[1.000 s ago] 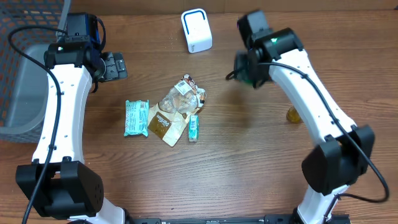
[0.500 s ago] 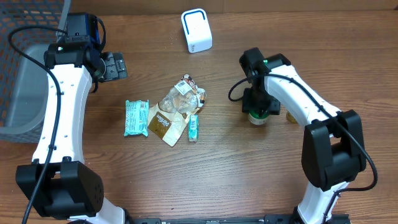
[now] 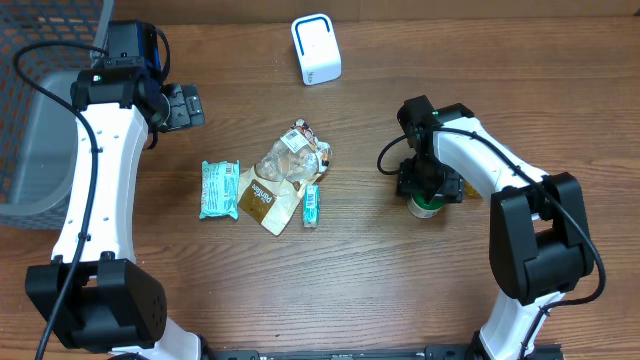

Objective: Scan the item barcode
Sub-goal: 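Carry the tub right and set it upright on the table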

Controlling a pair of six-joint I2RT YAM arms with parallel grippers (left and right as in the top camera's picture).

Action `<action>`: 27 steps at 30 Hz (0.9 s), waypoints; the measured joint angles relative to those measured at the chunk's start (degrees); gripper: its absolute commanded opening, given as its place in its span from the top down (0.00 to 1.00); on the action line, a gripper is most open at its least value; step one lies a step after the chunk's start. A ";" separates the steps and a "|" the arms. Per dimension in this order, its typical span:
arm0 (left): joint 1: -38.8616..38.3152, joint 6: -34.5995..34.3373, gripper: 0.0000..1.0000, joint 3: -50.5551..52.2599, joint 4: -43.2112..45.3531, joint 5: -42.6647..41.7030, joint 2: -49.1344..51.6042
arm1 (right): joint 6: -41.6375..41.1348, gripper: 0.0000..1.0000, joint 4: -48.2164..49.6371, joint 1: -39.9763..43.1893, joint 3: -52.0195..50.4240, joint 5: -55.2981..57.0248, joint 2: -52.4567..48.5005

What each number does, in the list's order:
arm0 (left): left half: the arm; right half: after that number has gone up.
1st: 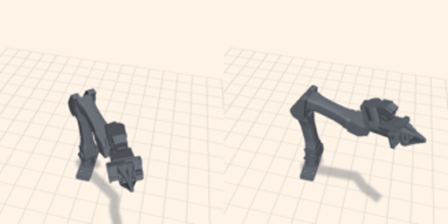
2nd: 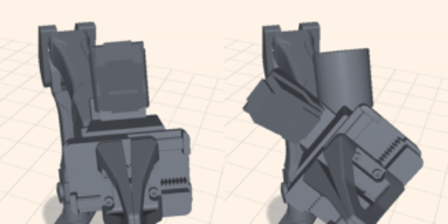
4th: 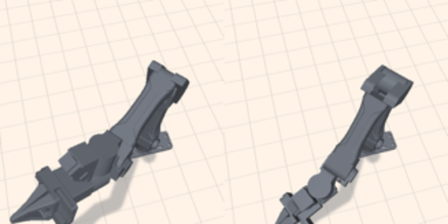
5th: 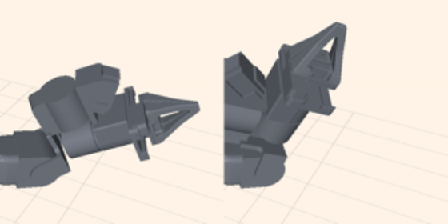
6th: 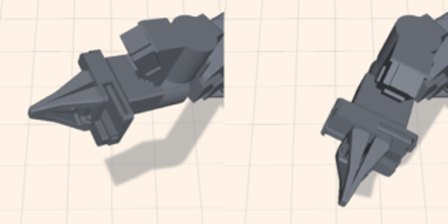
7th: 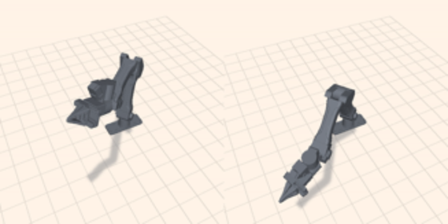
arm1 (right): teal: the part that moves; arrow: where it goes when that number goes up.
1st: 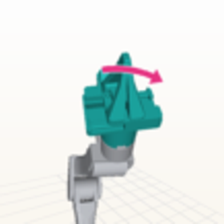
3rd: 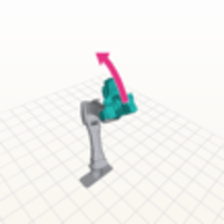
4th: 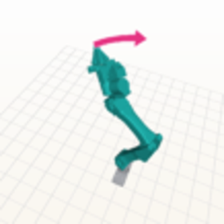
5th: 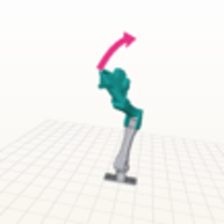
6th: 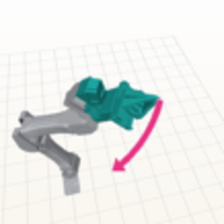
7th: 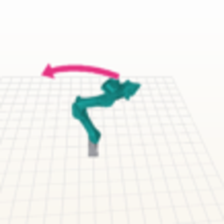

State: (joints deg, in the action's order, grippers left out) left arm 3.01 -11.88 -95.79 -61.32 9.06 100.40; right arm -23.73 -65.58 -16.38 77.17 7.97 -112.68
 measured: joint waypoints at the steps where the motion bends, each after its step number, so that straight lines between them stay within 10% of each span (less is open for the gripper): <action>1: 0.00 0.00 0.00 0.00 0.00 0.00 0.00 | 0.04 0.02 -0.02 0.00 0.00 -0.09 0.00; 27: 0.00 0.00 0.01 0.00 0.00 0.00 0.00 | -0.04 0.00 -6.60 0.00 9.57 -0.20 0.31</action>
State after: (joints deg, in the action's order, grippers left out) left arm 3.01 -11.88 -95.79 -61.32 9.06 100.40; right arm -23.77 -72.18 -16.38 86.74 7.77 -112.38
